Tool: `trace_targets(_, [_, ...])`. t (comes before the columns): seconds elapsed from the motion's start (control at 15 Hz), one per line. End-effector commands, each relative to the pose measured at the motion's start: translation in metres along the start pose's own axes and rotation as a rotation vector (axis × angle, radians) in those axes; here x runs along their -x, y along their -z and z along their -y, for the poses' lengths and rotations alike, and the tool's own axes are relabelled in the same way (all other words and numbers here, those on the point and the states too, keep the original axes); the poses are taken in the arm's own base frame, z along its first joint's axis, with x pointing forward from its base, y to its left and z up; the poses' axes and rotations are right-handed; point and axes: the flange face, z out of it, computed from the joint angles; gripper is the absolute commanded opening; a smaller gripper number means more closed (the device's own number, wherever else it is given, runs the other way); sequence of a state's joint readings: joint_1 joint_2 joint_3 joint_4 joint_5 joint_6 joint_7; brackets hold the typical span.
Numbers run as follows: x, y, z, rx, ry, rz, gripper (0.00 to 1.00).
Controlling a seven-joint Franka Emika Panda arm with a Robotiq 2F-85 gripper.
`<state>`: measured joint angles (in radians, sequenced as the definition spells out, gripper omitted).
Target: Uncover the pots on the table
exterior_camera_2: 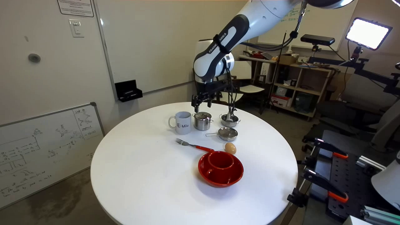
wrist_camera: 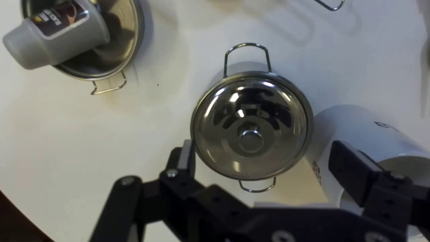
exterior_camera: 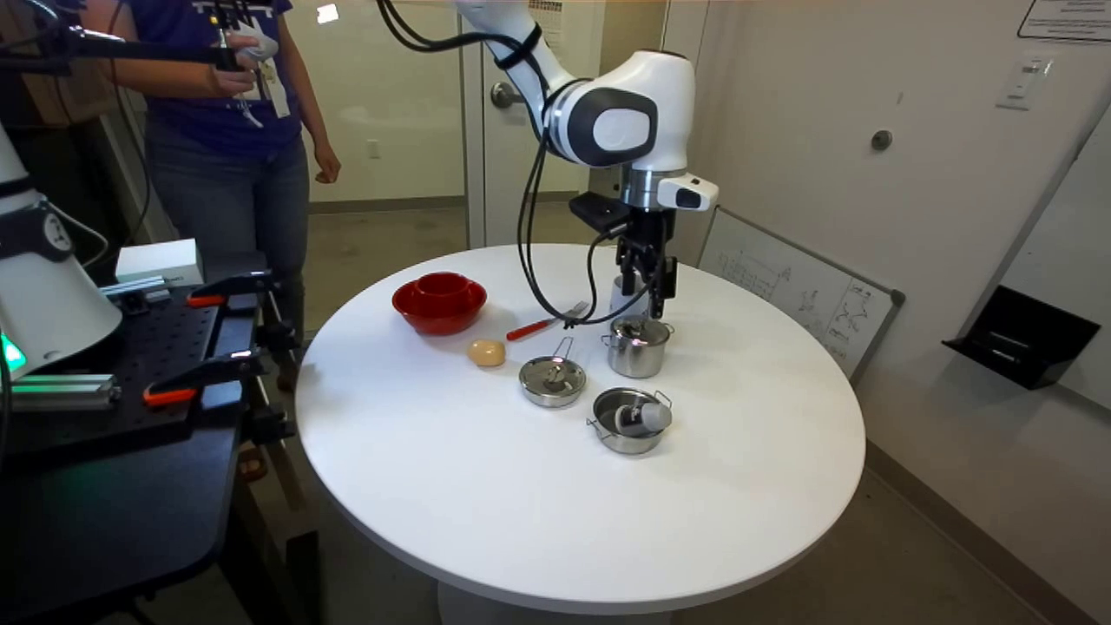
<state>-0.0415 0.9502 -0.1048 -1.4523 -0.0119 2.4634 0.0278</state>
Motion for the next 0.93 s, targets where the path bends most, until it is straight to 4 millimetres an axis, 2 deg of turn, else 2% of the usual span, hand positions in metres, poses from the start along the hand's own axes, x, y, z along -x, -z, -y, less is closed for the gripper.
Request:
trace_targets(0.0, [-0.021, -0.016, 0.010, 0.009, -0.031, 0.008, 1.00])
trace_targets(0.07, [-0.025, -0.018, 0.013, 0.011, -0.037, 0.011, 1.00])
trace_targets(0.2, [-0.029, -0.022, 0.017, 0.015, -0.048, 0.015, 0.93])
trace_targets(0.33, [-0.032, -0.023, 0.013, 0.021, -0.063, 0.018, 0.93])
trace_targets(0.4, [-0.033, -0.023, 0.012, 0.025, -0.070, 0.018, 0.98])
trace_targets(0.53, [-0.035, -0.024, 0.006, 0.035, -0.086, 0.017, 1.00])
trace_targets(0.87, [-0.032, -0.019, -0.002, 0.058, -0.128, 0.023, 1.00])
